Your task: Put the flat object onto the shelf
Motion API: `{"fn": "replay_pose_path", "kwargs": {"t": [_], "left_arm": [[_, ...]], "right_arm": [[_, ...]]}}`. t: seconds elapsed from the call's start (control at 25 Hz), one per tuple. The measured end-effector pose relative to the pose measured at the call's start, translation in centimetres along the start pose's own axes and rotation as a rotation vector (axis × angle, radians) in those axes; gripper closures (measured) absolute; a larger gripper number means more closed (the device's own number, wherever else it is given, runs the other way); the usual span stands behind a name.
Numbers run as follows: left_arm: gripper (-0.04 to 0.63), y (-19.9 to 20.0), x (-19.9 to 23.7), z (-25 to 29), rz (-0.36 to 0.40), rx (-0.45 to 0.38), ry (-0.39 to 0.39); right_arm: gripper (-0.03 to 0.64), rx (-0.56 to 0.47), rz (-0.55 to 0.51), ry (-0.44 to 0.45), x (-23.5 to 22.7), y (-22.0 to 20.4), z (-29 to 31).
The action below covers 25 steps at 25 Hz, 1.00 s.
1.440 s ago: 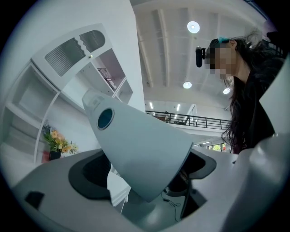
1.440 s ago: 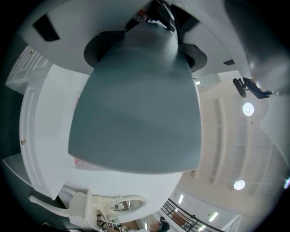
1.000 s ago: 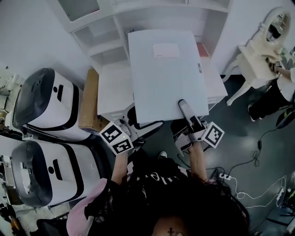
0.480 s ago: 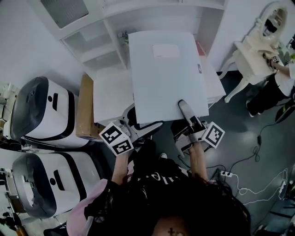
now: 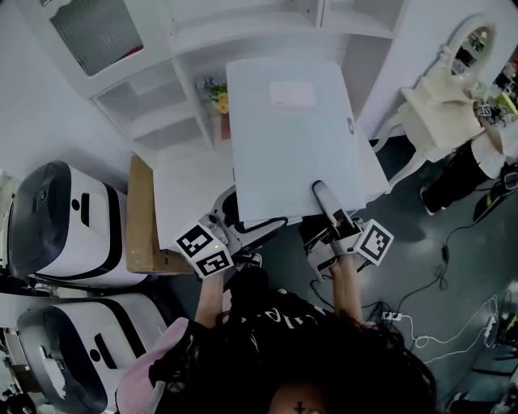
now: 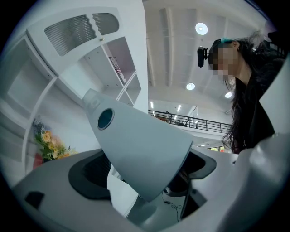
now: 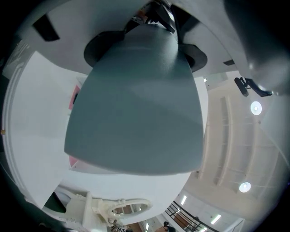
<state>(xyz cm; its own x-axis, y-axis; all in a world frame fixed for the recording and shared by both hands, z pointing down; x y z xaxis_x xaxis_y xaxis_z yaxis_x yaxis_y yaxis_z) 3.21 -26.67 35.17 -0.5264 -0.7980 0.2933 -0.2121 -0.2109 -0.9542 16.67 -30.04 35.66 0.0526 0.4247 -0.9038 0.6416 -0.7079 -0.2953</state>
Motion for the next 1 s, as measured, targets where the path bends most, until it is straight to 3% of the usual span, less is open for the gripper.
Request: {"fn": "replay_pose_path", "kwargs": {"t": [0.4, 0.72, 1.0], "left_arm": [[0.123, 6.2, 6.9, 1.1, 0.047, -0.044, -0.02], [0.123, 10.9, 13.0, 2.8, 0.027, -0.036, -0.058], [0.123, 14.9, 18.0, 3.9, -0.014, -0.095, -0.055]], "right_arm": [[0.313, 0.029, -0.097, 0.027, 0.8, 4.2, 8.6], [0.313, 0.028, -0.122, -0.008, 0.5, 7.9, 15.5], [0.311, 0.049, -0.147, -0.027, 0.3, 10.7, 21.2]]}}
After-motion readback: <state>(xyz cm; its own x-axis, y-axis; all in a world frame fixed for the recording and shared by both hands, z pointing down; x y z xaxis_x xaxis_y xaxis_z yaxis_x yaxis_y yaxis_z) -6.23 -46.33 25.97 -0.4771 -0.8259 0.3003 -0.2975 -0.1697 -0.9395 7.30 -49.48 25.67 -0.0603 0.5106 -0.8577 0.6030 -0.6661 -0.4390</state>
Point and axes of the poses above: the fingertips, and each gripper's own axes: z forward along the fingers, x to its left, y out of its top, the point moved 3 cm from there along -z, backward along the fingers, and after that the axes turned 9 degrees about x, right-handed, at the moved point
